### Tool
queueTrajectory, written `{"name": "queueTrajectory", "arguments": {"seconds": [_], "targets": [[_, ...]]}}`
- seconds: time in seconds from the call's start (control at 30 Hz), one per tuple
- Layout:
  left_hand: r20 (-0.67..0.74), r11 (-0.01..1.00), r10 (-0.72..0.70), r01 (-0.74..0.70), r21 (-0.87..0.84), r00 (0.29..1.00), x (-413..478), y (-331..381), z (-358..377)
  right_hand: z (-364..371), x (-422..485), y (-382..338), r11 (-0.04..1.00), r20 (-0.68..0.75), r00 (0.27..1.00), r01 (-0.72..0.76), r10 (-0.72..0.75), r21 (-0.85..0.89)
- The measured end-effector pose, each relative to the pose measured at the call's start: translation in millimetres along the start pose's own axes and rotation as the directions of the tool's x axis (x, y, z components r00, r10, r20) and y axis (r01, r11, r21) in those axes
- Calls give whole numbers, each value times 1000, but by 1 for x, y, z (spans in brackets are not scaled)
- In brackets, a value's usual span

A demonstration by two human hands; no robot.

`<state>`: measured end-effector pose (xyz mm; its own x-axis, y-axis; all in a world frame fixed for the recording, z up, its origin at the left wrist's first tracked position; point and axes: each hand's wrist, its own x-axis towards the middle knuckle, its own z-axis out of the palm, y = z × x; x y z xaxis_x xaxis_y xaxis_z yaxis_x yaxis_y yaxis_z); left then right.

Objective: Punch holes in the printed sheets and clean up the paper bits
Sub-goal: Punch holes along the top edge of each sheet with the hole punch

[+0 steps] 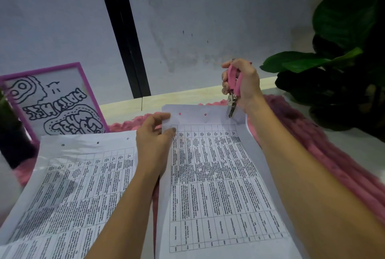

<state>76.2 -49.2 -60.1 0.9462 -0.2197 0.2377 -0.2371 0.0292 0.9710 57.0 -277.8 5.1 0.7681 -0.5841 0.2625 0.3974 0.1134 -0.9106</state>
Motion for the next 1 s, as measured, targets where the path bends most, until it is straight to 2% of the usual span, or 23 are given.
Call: {"name": "queueTrajectory", "arguments": {"seconds": [0.6, 0.8, 0.87, 0.9, 0.97, 1.0], "targets": [[-4, 999, 5, -5, -35, 1000, 0, 1, 0, 8, -5, 4, 994, -110, 988, 108, -107, 3], [3, 1000, 18, -18, -16, 1000, 0, 1, -1, 8, -4, 3, 994, -146, 984, 106, -100, 34], [-8, 993, 66, -65, 94, 998, -3, 1, 1, 5, -2, 3, 996, -81, 994, 81, -79, 22], [-12, 963, 139, -132, 233, 990, -4, 0, 3, 3, 0, 3, 997, -48, 997, 68, -67, 23], [15, 801, 351, -308, 513, 936, -9, 1, 8, 1, 1, 4, 998, 2, 999, 50, -50, 28], [48, 702, 454, -391, 596, 889, -10, 4, 14, 0, 1, 4, 999, 23, 999, 44, -45, 30]]}}
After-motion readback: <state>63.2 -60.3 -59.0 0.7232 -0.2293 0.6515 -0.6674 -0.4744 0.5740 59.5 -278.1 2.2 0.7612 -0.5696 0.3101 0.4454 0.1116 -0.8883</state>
